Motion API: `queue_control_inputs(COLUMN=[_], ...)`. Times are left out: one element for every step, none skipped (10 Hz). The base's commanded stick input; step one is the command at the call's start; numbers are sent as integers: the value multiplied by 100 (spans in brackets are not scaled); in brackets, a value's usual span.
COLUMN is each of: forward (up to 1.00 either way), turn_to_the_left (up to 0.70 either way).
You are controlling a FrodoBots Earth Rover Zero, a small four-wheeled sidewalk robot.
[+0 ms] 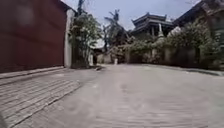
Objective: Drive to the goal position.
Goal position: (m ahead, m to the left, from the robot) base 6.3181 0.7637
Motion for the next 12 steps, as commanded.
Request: queue_control_inputs(forward=[100, 100, 100, 100, 100, 100, 100, 100, 100, 100, 100, 100], turn_to_the_left=[-34, -28, -4, -1, 0, 0, 0, 0, 0, 0, 0, 0])
